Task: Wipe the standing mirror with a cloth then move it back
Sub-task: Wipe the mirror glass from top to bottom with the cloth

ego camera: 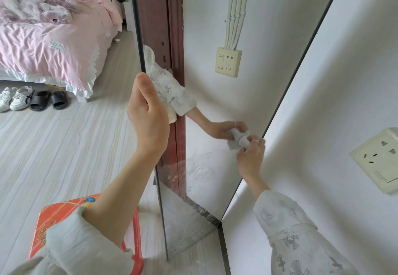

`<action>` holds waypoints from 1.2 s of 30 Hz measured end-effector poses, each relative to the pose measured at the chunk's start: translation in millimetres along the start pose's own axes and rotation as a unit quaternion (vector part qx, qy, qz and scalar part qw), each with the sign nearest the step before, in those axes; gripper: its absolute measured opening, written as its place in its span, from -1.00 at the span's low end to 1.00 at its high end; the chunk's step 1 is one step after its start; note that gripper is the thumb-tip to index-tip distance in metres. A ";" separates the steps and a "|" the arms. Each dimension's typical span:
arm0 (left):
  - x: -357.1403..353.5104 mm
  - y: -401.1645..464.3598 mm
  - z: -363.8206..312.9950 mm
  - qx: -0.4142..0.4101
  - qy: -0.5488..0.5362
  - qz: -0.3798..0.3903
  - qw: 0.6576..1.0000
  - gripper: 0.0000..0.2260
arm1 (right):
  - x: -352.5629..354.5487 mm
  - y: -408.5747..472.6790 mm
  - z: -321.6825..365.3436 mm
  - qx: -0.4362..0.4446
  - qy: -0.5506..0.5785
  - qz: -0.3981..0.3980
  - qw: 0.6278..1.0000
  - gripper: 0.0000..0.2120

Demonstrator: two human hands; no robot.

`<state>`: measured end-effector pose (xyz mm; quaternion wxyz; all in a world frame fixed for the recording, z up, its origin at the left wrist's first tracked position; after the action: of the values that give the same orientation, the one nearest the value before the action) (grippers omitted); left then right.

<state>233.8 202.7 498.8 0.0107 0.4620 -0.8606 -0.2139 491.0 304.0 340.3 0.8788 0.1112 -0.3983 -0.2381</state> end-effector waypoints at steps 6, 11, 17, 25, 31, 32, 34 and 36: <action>0.5 -1.0 -1.5 -0.019 0.002 0.007 1.000 -0.66 | -13.2 -20.1 -20.8 0.020 -0.084 0.250 0.964 -0.71; 0.6 -5.0 -3.4 -0.021 0.002 0.031 0.999 -0.66 | 32.6 1.8 7.9 0.008 0.008 0.092 0.996 -0.74; 8.2 0.3 -2.7 -0.013 0.022 0.073 0.997 -0.62 | 71.4 7.8 51.9 -0.035 0.210 0.086 0.973 -0.68; 14.5 5.4 -5.4 0.015 0.041 0.183 0.982 -0.66 | 101.7 -8.8 133.5 -0.009 0.318 0.144 0.937 -0.80; 26.1 10.1 -5.1 0.071 0.042 0.258 0.962 -0.65 | 110.7 -23.8 157.9 0.015 0.284 0.138 0.949 -0.78; 29.0 10.0 -4.8 0.075 0.047 0.268 0.959 -0.68 | 112.5 -26.6 156.7 0.016 0.281 0.139 0.950 -0.77; 34.3 9.0 -3.8 0.080 0.059 0.285 0.953 -0.73 | 115.4 -31.1 153.4 0.023 0.259 0.134 0.956 -0.79; 37.9 7.9 -4.2 0.079 0.065 0.300 0.948 -0.69 | 117.1 -35.4 153.6 0.029 0.236 0.133 0.962 -0.87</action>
<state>206.7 174.7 498.8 0.0935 0.1944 -0.9712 -0.1014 430.4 213.2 503.6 0.9679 0.1358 -0.1980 -0.0746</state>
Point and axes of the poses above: each hand's wrist, its own y-axis towards the middle knuckle, its own x-axis out of the back of the hand, z = x × y, the point moved 5 cm from there along y, towards the middle knuckle, and after that the axes turned 8 degrees about -z, right-handed, at the moved point
